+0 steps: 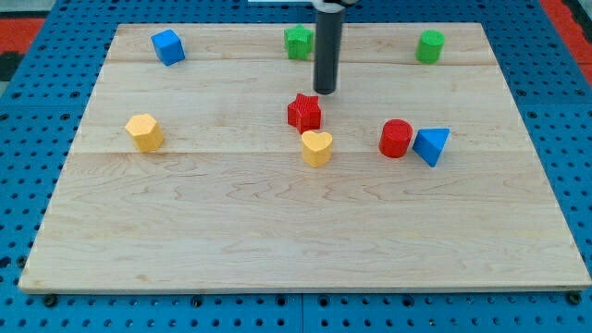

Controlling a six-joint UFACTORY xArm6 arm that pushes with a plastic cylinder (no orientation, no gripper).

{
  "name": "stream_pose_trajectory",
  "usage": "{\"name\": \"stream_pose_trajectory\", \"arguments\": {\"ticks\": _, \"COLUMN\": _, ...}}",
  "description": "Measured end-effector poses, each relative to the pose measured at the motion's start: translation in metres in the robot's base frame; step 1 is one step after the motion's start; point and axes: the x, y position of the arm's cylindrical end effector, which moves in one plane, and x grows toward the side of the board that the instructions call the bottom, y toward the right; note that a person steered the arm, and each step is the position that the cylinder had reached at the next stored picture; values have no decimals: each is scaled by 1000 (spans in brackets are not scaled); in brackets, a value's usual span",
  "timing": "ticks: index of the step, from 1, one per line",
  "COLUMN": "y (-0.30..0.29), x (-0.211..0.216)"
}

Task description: Push the red star at the right bottom of the board

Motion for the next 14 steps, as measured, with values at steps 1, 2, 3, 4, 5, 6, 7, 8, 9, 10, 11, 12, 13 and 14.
{"name": "stream_pose_trajectory", "arguments": {"ticks": 1, "y": -46, "x": 0}}
{"name": "stream_pose_trajectory", "arguments": {"ticks": 2, "y": -67, "x": 0}}
{"name": "stream_pose_trajectory", "arguments": {"ticks": 3, "y": -66, "x": 15}}
{"name": "stream_pose_trajectory", "arguments": {"ticks": 4, "y": -62, "x": 18}}
{"name": "stream_pose_trajectory", "arguments": {"ticks": 5, "y": -46, "x": 20}}
{"name": "stream_pose_trajectory", "arguments": {"ticks": 6, "y": 8, "x": 37}}
{"name": "stream_pose_trajectory", "arguments": {"ticks": 7, "y": 62, "x": 87}}
{"name": "stream_pose_trajectory", "arguments": {"ticks": 8, "y": 82, "x": 125}}
{"name": "stream_pose_trajectory", "arguments": {"ticks": 9, "y": 54, "x": 122}}
{"name": "stream_pose_trajectory", "arguments": {"ticks": 10, "y": 44, "x": 96}}
{"name": "stream_pose_trajectory", "arguments": {"ticks": 11, "y": 12, "x": 101}}
{"name": "stream_pose_trajectory", "arguments": {"ticks": 12, "y": -1, "x": 123}}
{"name": "stream_pose_trajectory", "arguments": {"ticks": 13, "y": -37, "x": 127}}
{"name": "stream_pose_trajectory", "arguments": {"ticks": 14, "y": -57, "x": 149}}
